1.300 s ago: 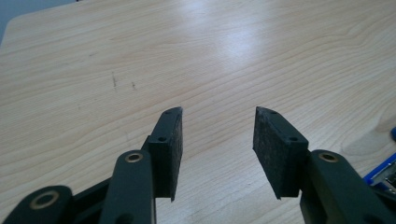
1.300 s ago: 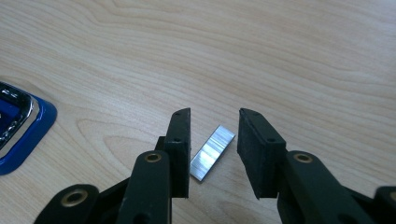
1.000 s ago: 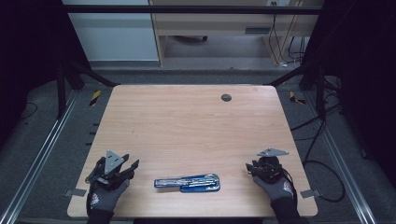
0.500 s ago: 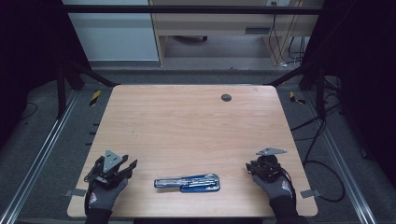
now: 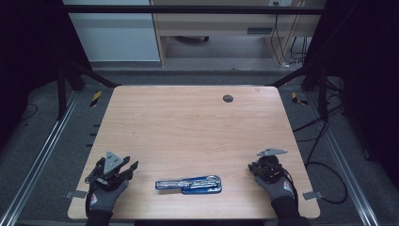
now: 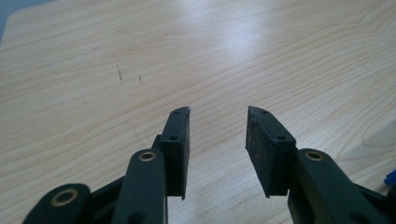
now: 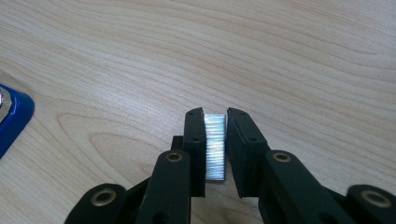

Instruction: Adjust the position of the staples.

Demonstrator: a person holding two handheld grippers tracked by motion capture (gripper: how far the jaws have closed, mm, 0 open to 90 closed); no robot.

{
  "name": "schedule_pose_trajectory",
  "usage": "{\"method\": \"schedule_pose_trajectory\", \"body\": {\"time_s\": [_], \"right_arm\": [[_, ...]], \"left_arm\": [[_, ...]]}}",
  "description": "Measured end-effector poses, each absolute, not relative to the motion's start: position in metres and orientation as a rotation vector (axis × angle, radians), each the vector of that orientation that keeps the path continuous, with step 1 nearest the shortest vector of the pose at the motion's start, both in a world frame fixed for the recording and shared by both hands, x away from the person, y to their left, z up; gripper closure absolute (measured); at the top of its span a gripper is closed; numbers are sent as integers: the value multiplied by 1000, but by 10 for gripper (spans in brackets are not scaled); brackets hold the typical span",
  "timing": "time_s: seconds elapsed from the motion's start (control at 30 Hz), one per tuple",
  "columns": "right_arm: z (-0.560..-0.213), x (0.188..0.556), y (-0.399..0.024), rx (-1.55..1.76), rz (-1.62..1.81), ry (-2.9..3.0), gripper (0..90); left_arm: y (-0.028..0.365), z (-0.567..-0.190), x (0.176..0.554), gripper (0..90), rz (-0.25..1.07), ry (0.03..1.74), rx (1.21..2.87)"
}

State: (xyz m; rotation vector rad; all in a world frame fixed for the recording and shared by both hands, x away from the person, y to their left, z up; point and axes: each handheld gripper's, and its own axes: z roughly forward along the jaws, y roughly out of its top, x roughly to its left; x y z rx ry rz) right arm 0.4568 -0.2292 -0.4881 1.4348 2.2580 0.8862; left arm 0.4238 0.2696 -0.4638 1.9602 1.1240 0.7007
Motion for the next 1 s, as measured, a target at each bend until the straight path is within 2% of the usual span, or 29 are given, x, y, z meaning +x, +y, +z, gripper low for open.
{"method": "schedule_pose_trajectory", "body": {"time_s": [0.07,0.17,0.33,1.0], "right_arm": [[-487,457,-229,1434,887,2262,738],[-485,456,-229,1428,889,2274,727],[-478,457,-225,1419,848,2277,740],[-486,464,-225,1457,794,2309,783]], "left_arm": [[270,-465,425,586,683,1120,1966],[270,-465,425,569,670,1128,1980],[269,-464,426,565,666,1139,1984],[267,-465,426,560,667,1131,2001]]}}
